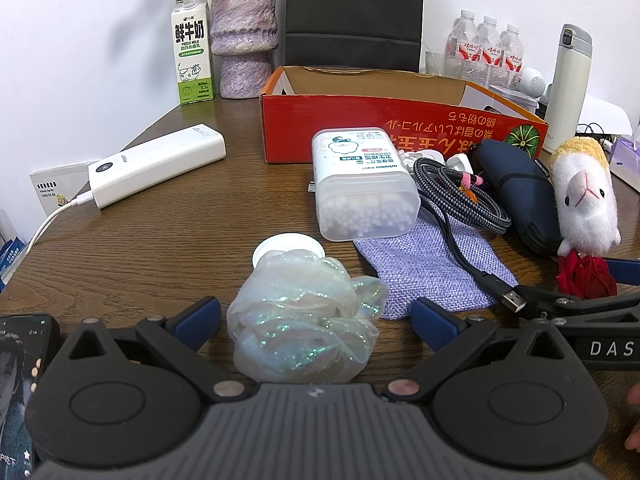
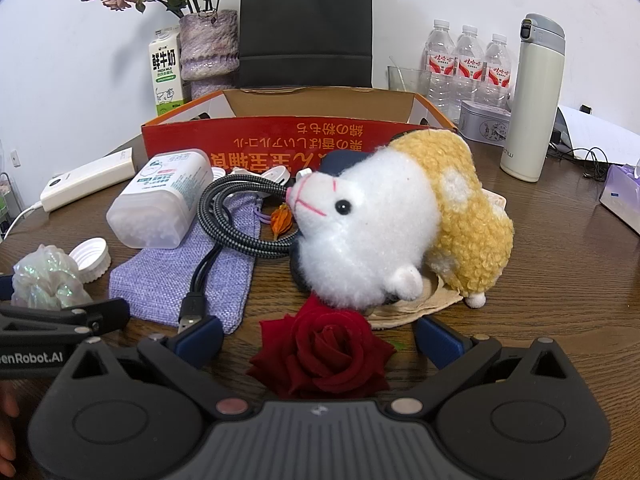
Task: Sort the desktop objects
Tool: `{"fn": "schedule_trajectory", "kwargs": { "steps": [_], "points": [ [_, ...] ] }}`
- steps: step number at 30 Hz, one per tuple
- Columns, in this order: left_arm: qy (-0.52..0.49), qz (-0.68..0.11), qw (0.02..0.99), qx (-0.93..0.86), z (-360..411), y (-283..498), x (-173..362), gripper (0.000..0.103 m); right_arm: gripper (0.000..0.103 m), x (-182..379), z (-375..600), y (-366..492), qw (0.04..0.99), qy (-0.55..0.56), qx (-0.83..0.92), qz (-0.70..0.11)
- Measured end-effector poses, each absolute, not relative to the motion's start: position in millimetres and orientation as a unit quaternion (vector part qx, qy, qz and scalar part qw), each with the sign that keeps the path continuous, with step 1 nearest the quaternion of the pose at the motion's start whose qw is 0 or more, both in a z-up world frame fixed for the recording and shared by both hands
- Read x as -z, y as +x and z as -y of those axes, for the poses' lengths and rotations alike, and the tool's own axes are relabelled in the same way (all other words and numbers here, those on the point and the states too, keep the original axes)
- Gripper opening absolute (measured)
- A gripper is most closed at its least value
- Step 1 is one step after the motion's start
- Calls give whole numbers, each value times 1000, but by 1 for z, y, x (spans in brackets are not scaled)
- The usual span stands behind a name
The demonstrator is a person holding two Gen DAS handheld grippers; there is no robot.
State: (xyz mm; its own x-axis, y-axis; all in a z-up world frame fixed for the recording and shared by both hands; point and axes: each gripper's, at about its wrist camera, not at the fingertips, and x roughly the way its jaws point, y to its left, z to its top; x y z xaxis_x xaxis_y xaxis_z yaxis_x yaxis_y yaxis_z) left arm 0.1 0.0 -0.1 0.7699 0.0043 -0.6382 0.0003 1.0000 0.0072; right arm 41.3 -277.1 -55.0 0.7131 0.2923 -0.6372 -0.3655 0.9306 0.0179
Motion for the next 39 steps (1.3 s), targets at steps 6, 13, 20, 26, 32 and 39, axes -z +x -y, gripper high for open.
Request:
{"fn": "schedule_trajectory", "kwargs": {
  "steps": [6,13,20,26,32,39],
  "points": [
    [3,-339,941,-1,0,0,0,103,103,55,277,41,924,-55,-178,-334],
    [3,-339,941,-1,0,0,0,103,103,55,277,41,924,-55,-178,-335],
    [3,-339,941,-1,0,0,0,103,103,55,277,41,924,-55,-178,-335],
    [3,-339,941,-1,0,0,0,103,103,56,277,42,924,-55,-178,-335],
    [3,-339,941,-1,0,0,0,103,103,56,277,42,924,-56,-179,-335],
    [3,-339,941,-1,0,0,0,103,103,56,277,40,924,-56,-176,-335]
  ]
}}
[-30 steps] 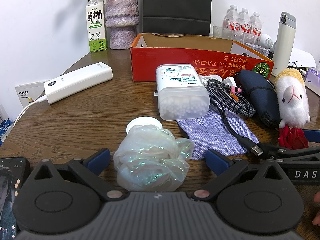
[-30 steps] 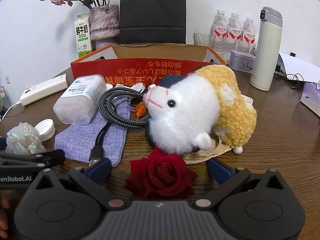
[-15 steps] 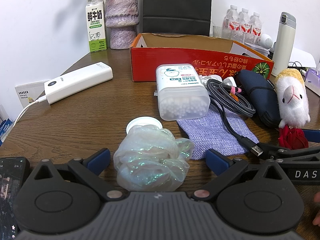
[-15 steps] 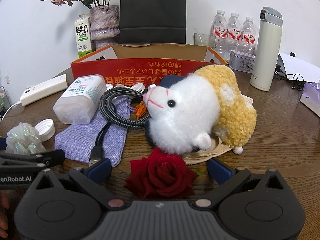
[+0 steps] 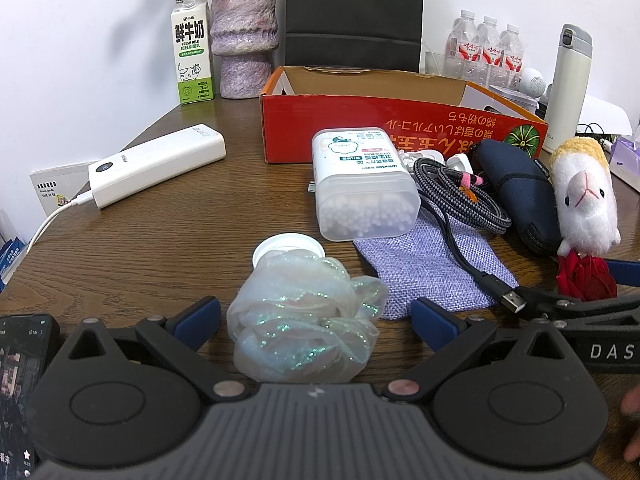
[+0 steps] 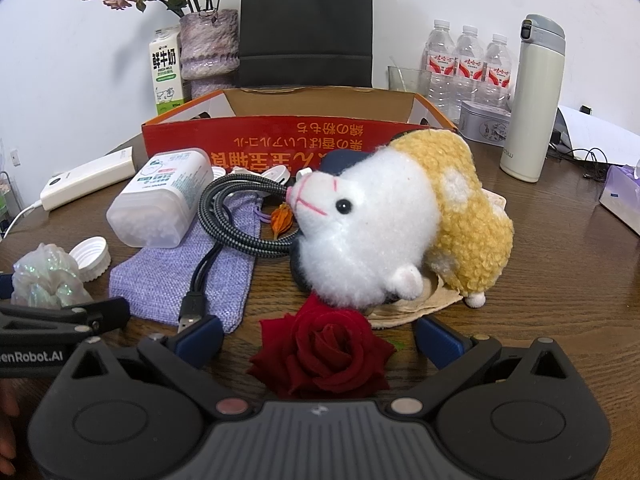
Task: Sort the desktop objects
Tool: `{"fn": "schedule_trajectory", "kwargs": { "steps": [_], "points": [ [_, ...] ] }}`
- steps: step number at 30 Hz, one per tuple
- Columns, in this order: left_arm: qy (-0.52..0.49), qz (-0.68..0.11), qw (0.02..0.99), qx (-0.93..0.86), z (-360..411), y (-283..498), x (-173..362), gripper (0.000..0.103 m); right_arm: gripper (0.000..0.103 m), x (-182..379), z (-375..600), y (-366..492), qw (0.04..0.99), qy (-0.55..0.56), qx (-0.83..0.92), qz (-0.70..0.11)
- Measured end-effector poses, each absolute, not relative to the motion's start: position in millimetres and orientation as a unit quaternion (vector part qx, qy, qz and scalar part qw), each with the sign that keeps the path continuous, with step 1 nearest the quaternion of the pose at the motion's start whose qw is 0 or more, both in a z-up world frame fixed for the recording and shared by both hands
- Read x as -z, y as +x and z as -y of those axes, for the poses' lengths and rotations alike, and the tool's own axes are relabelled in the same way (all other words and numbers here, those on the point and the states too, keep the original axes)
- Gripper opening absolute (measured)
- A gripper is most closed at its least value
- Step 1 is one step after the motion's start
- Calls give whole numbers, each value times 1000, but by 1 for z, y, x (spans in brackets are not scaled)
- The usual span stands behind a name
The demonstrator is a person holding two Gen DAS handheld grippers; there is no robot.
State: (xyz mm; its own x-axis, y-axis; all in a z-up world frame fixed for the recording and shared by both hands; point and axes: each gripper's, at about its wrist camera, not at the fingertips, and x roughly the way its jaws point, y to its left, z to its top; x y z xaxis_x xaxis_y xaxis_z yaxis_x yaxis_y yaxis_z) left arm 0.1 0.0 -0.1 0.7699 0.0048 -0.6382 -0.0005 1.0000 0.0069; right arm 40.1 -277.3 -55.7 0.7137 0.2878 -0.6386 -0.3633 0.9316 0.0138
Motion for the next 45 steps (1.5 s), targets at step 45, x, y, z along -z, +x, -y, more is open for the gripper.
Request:
{"fn": "schedule_trajectory", "kwargs": {
  "steps": [45],
  "points": [
    [5,-337,942,13,1,2,0,103,102,27,327,28,932,23,-218,-289]
  ]
}}
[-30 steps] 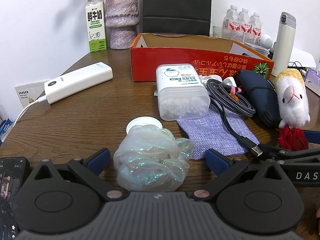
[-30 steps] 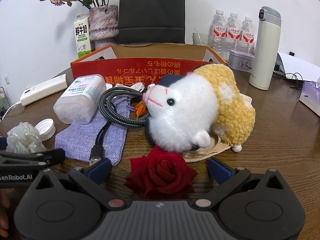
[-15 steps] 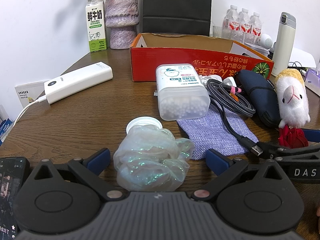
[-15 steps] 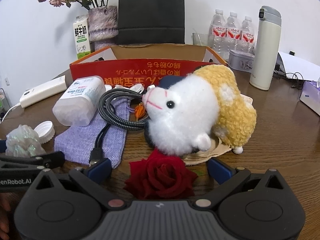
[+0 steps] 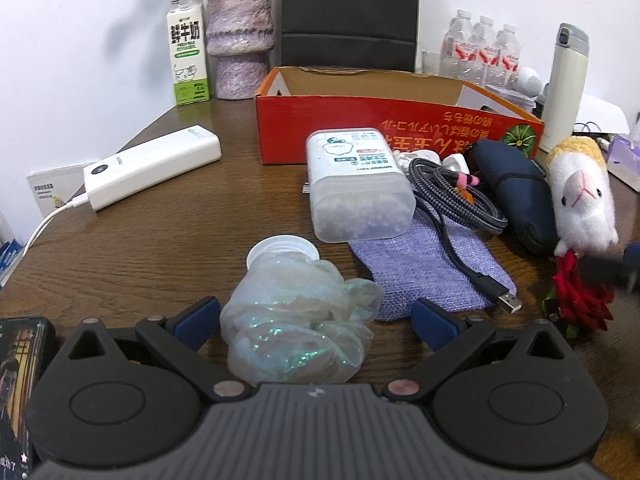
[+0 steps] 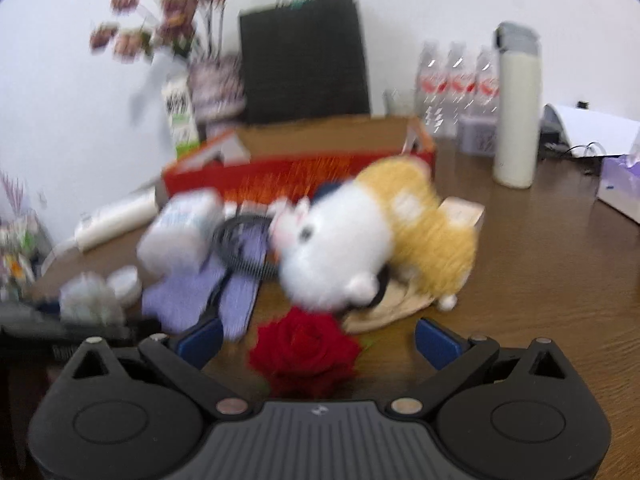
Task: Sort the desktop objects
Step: 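Grasp the iridescent plastic bag with the left gripper while the right grasps the plush sheep, both into the box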
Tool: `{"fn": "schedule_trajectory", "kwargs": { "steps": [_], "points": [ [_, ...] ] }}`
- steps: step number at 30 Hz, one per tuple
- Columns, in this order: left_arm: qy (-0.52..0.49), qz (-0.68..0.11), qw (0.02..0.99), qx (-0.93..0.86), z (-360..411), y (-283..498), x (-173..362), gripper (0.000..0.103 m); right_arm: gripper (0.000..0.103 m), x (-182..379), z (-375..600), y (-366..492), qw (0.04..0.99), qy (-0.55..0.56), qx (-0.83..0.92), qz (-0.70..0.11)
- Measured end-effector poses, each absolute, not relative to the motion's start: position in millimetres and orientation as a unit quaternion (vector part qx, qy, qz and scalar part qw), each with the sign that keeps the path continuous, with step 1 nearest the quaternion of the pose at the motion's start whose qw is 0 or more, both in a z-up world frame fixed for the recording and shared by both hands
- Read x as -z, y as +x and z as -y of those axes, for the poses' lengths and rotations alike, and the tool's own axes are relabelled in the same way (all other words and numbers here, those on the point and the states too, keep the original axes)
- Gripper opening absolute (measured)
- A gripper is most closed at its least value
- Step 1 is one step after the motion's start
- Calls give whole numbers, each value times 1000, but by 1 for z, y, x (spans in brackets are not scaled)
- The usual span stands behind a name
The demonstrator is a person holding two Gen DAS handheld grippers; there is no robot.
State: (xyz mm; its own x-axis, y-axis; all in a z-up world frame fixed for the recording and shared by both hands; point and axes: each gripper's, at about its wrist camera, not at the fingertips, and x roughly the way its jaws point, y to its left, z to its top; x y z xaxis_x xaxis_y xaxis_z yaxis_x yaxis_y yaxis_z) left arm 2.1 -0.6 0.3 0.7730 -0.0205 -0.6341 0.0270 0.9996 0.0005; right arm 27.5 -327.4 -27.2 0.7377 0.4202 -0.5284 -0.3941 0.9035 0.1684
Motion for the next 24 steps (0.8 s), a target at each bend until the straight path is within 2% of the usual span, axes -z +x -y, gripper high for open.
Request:
{"fn": "schedule_trajectory", "kwargs": {
  "steps": [7,8,9,11,12,15,16,17,18,24],
  "points": [
    [-42,-242,969,40,-25,-19,-29,103,95,14,327,60,930,80,-240,-265],
    [-43,-250,967,29,-28,-12,-31,100,93,17,323,68,930,81,-230,-276],
    [-45,-270,962,14,-31,-4,-32,89,89,20,319,75,931,77,-215,-286],
    [-61,-311,948,0,-39,4,-31,79,58,27,315,82,928,76,-211,-299],
    [-73,-324,943,9,-42,2,-30,80,46,31,317,82,925,82,-209,-308],
    [-101,-331,937,45,-43,-14,-25,79,45,34,322,74,928,77,-212,-297],
    [-96,-333,937,49,-40,-18,-22,74,44,34,324,70,930,77,-212,-292],
    [-86,-330,939,52,-36,-22,-20,52,44,33,325,68,931,75,-209,-288],
    [-72,-330,940,53,-32,-26,-20,47,43,30,326,63,935,66,-206,-280],
    [-76,-276,955,77,-26,-42,-61,42,43,-5,330,32,954,3,-216,-206]
  ]
}}
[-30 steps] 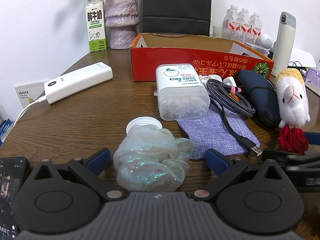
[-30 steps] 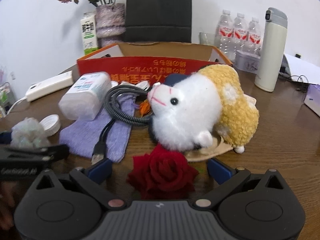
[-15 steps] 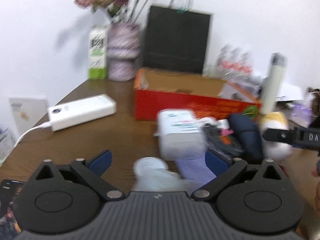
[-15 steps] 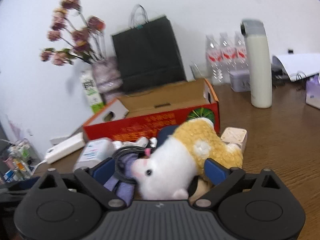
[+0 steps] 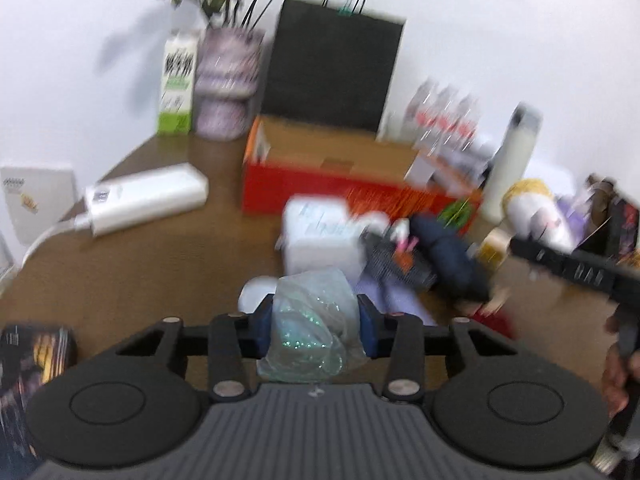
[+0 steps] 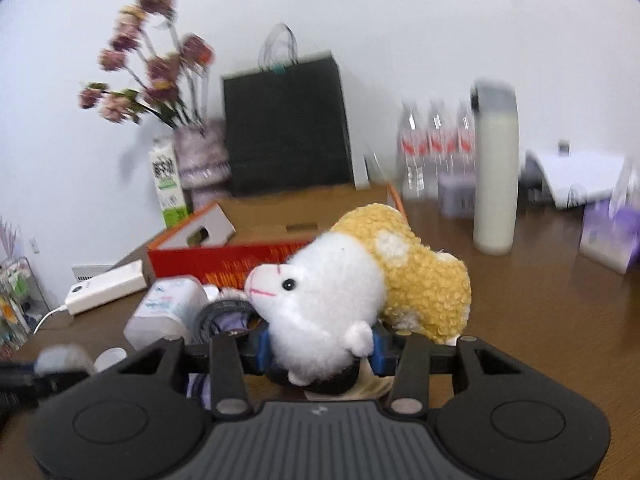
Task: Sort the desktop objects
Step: 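Grasp the iridescent plastic bag with the left gripper while the right grasps the plush sheep, both into the box, then withdraw both grippers from the box back over the desk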
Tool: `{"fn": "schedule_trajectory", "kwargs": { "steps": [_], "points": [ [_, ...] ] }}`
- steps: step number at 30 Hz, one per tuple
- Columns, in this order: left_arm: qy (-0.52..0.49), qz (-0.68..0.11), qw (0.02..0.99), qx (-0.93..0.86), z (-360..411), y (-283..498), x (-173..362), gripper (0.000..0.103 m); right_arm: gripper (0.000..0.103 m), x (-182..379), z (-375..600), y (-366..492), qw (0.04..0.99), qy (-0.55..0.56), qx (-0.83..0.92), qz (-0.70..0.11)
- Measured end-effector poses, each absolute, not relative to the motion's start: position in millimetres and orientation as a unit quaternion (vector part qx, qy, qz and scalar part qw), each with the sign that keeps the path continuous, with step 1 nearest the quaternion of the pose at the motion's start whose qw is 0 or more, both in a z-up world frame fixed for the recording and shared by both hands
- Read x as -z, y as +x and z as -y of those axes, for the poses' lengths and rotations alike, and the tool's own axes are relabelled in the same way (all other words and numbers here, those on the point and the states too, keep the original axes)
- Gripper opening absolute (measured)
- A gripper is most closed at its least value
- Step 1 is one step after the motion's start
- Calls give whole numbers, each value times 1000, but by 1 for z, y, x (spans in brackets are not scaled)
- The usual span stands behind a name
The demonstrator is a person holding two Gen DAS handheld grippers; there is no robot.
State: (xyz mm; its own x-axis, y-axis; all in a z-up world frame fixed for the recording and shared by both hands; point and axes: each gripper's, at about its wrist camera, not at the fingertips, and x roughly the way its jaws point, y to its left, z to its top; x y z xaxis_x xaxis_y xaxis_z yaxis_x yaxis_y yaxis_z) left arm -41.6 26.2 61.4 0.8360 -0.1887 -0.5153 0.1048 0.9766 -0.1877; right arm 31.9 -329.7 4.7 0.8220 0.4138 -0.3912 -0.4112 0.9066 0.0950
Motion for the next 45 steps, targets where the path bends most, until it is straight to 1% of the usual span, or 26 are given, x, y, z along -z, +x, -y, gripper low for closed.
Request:
{"fn": "schedule_trajectory", "kwargs": {
  "steps": [3,5,7,9,13,16,19,20,22,23,24,25,26,27,29,30,32,37,39,41,45],
  "points": [
    [-49,-248,964,85,-22,-13,-97,42,43,-32,321,49,954,-48,-237,-180],
    [-22,-236,968,78,-15,27,-118,42,43,-46,304,77,942,-98,-265,-179],
    [-5,-254,965,67,-10,82,-133,42,43,-57,284,122,924,-131,-301,-197],
    [9,-277,959,57,-3,141,-139,41,43,-62,259,173,904,-165,-312,-242],
    [15,-346,937,45,-4,241,-119,41,43,-54,214,262,871,-231,-302,-313],
    [30,-333,942,32,-5,283,-96,44,43,-33,191,307,835,-258,-318,-368],
    [42,-352,935,18,-9,306,-70,52,44,-10,175,330,796,-300,-340,-400],
    [44,-365,930,15,-9,310,-66,57,44,-4,172,334,790,-309,-342,-405],
    [40,-382,923,14,-10,314,-61,59,46,7,169,344,781,-320,-342,-414],
    [37,-384,922,23,-11,315,-62,62,50,11,168,348,779,-325,-336,-417],
    [35,-384,922,28,-11,316,-63,67,52,16,169,351,779,-328,-328,-421],
    [35,-383,923,26,-12,317,-64,71,63,19,171,354,781,-327,-320,-425],
    [32,-382,923,27,-11,317,-67,74,75,18,174,356,787,-321,-317,-421],
    [30,-381,924,29,-12,318,-70,76,79,16,178,357,790,-315,-316,-420],
    [31,-382,923,26,-13,318,-78,78,80,7,185,358,793,-301,-319,-423],
    [33,-381,924,20,-14,318,-83,83,80,0,191,356,796,-289,-320,-424],
    [40,-377,925,-4,-16,311,-97,91,82,-19,202,348,809,-261,-322,-418],
    [25,-367,930,-12,-28,277,-133,95,90,-68,235,326,853,-177,-290,-397],
    [18,-353,935,-21,-31,251,-140,102,92,-80,251,311,877,-137,-263,-379],
    [19,-346,938,-22,-30,220,-139,102,93,-81,269,280,893,-106,-250,-358],
    [18,-329,943,-39,-23,138,-120,103,94,-62,286,205,917,-68,-236,-315]
  ]
}}
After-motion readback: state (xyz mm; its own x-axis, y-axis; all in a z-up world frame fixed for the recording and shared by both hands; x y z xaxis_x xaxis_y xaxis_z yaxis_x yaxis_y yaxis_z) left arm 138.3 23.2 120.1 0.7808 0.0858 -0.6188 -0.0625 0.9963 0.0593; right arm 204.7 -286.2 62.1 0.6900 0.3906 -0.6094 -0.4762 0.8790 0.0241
